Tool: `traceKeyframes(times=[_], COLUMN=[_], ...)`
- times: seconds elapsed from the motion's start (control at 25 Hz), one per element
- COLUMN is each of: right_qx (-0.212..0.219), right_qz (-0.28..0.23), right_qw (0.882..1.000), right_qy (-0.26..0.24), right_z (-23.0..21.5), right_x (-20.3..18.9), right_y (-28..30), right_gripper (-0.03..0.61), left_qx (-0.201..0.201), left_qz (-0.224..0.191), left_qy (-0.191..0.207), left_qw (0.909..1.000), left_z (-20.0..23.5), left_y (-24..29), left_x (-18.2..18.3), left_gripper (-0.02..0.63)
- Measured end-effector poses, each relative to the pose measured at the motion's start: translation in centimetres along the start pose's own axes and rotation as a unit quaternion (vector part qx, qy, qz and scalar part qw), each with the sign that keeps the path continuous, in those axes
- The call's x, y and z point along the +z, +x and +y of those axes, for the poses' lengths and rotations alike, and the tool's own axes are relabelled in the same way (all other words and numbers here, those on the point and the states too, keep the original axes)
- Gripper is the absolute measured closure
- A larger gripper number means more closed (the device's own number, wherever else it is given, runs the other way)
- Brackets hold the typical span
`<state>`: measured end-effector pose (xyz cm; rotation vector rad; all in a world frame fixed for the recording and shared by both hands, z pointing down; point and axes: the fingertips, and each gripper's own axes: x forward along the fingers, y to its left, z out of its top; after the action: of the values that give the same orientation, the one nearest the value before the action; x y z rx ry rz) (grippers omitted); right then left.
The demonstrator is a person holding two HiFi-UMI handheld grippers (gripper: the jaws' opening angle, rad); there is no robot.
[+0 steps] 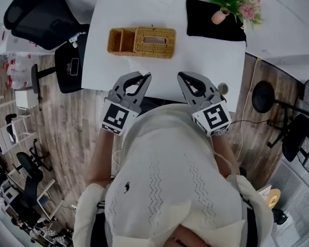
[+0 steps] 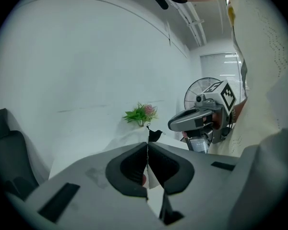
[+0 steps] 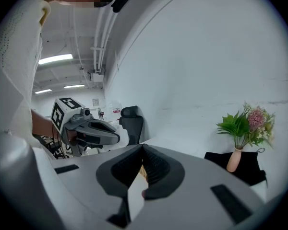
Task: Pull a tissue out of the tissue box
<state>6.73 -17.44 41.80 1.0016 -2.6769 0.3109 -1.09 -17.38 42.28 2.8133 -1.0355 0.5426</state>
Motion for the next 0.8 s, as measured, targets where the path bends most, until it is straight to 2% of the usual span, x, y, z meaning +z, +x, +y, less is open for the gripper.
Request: traceKeyframes(times=[0.44, 0.8], right_qx=[-0.002, 0.002], right_qz=[-0.002, -0.003], right_qw=[1.000, 1.000], right_qy=[-0.003, -0.006], right_z=[0.2, 0.3], right_x=[0.4, 0.4], right_y=[0.2, 0.1], right_gripper=[0.577, 0.577], left_qx=[-0.017, -0.015], left_qz=[-0.021, -0.031], left_qy=[-0.026, -0.047], left_qw=[0.9993, 0.9983], left_z=[-2.6, -3.5], left_y=[-0.2, -1.0], left_x=[0.1, -0.3], left_gripper=[0.601, 0.601])
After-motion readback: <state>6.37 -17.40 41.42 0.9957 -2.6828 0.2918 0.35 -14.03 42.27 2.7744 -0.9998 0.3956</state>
